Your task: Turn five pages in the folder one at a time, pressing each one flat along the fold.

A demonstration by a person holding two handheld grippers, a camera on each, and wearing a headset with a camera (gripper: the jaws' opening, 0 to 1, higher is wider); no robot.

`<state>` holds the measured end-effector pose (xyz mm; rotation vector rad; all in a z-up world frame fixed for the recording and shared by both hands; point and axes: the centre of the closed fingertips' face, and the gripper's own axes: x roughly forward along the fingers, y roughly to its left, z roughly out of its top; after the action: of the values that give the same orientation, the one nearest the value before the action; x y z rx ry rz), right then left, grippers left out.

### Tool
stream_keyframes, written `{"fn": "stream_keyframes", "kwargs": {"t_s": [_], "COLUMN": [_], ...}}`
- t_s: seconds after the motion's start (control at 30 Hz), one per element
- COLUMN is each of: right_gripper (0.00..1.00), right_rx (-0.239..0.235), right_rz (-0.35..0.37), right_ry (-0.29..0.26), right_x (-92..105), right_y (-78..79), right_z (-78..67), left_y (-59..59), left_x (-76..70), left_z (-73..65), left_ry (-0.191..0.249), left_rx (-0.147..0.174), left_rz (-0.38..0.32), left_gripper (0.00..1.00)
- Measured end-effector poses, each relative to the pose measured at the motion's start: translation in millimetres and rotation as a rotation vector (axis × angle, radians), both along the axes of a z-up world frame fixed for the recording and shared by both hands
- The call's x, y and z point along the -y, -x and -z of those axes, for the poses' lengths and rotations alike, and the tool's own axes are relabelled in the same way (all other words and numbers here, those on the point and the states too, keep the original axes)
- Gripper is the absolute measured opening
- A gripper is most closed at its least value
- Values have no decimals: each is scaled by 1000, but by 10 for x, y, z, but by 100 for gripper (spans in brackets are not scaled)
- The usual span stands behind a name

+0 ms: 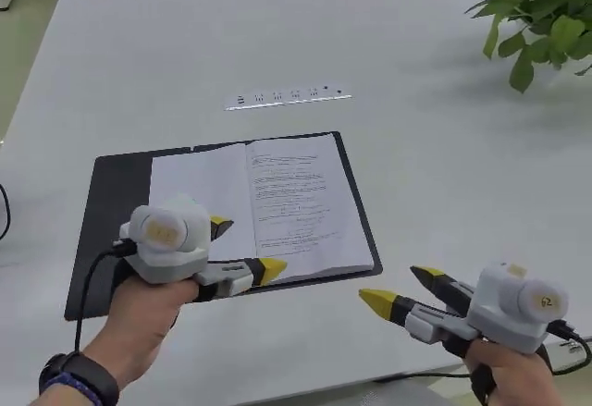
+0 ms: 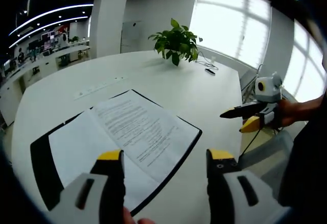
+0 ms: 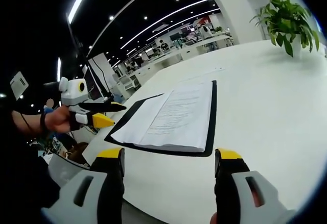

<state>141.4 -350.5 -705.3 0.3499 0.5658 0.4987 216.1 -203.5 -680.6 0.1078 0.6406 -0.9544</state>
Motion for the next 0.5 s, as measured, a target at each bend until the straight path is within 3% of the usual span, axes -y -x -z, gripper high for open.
{"fn": "stream_keyframes", "kwargs": {"t_s": [0.5], "right_gripper": [73], "right_rx": [-10], "right_rz": [16], "right_ry": [-14], "right_x": [69], "right_y": [-32], "right_z": [47], "left_y": [-78], "left_x": [649], "left_z": [188], "left_ry": [3], "left_rx": [-22], "left_rz": [90], "left_gripper": [66]}}
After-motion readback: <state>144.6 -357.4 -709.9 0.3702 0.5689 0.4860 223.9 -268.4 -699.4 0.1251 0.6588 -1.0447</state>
